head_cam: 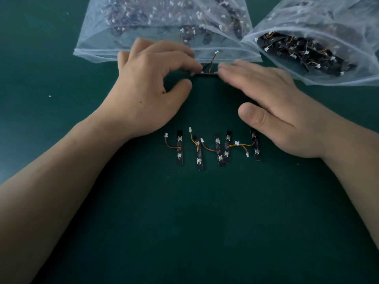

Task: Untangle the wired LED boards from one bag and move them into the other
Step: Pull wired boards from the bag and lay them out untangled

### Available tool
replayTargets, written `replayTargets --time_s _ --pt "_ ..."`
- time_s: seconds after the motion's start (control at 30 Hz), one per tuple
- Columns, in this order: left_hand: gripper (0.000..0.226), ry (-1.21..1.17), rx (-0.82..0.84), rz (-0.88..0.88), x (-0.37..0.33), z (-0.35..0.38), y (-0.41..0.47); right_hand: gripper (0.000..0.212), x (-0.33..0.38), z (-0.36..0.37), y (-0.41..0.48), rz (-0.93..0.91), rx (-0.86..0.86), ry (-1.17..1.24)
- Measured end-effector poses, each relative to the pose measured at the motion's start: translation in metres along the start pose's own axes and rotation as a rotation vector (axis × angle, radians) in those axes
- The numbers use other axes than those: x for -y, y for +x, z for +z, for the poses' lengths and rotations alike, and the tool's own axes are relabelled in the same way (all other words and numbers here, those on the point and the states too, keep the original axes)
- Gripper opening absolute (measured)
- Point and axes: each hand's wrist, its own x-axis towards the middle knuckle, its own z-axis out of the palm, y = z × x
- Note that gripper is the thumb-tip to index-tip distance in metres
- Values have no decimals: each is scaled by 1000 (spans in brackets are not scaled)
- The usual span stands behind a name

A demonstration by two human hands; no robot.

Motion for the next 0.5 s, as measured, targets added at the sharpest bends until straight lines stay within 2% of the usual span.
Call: replayTargets --time_s 0.1,0.33,0.5 --pt "30 52 56 21 1 3 -1 71 -2 2 1 9 -8 -30" --pt "20 15 9 12 1 2 0 61 -3 3 2 -6 -126 -46" --pt "17 2 9 33 0 2 0 73 -3 4 2 -14 -16 -93"
